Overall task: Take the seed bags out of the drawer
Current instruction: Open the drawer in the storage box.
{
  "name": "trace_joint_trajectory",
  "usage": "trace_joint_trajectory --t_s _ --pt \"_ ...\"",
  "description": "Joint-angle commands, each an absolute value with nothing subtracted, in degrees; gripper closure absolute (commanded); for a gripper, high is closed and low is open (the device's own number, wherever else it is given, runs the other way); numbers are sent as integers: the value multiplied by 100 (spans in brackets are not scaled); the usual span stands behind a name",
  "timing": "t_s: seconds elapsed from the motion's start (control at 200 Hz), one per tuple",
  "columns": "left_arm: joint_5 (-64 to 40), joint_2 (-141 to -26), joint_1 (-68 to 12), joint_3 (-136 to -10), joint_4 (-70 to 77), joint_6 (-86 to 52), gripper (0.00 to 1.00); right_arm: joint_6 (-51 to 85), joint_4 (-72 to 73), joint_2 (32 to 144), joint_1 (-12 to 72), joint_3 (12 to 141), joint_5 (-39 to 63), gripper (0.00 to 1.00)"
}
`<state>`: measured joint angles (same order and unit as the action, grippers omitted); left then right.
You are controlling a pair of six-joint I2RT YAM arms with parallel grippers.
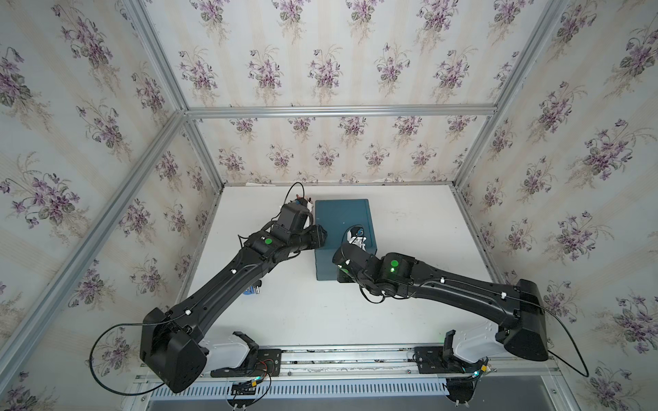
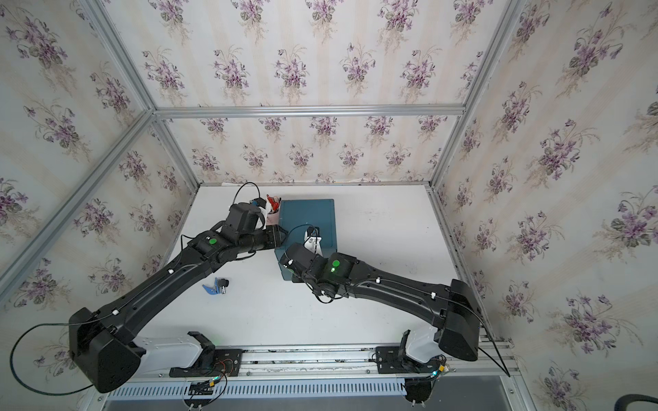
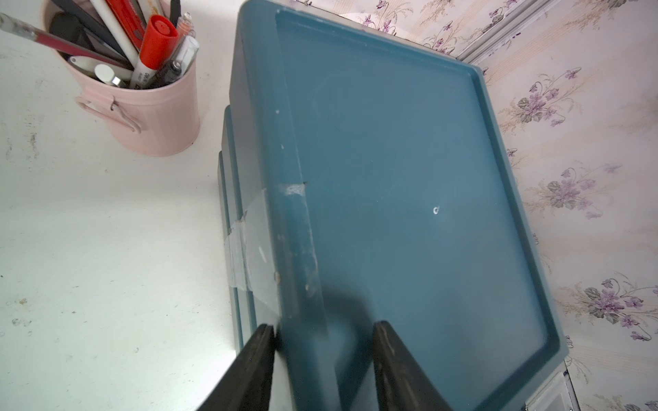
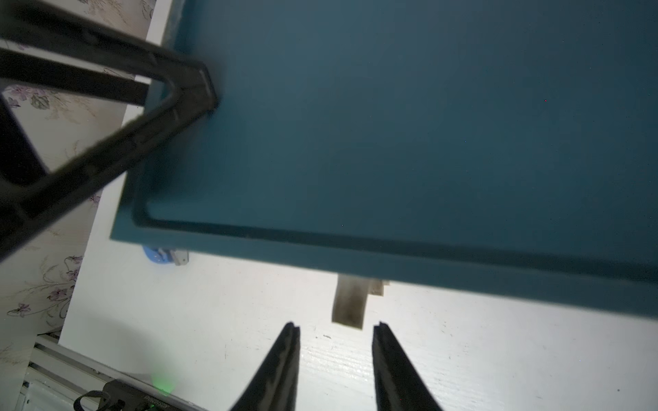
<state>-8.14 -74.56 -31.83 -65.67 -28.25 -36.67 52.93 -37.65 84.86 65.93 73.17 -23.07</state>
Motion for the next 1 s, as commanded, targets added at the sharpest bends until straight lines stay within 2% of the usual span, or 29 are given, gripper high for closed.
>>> trace_joint_trajectory --t_s 0.0,0.19,0.405,0.52,0.6,0.734,0.999 --pt "-809 -7506 -3188 -6557 -3437 -3464 52 5296 -3783 8513 6532 7365 -2403 62" --pt "-773 -7494 -3190 -6581 -3463 -3380 54 5243 -3916 8614 6413 7477 -2459 65" --pt "-773 -7508 -3186 -6607 -3497 -3336 55 5125 -3888 8621 6390 7488 -2409 77" --pt "-765 -7517 -3190 -6615 -3523 -3322 55 5085 -3903 8630 6383 7441 -2318 80" --pt "-767 -7515 -3190 -6621 -3540 -3322 55 5013 -3869 8560 6390 7317 -2278 85" --pt "-760 -7526 -3188 -6618 -3551 -3380 55 4935 -3775 8243 6457 7006 -2106 100" --pt "-620 -7622 -3177 -6567 -3487 -3698 57 5200 -4169 7365 6980 6453 -2163 100"
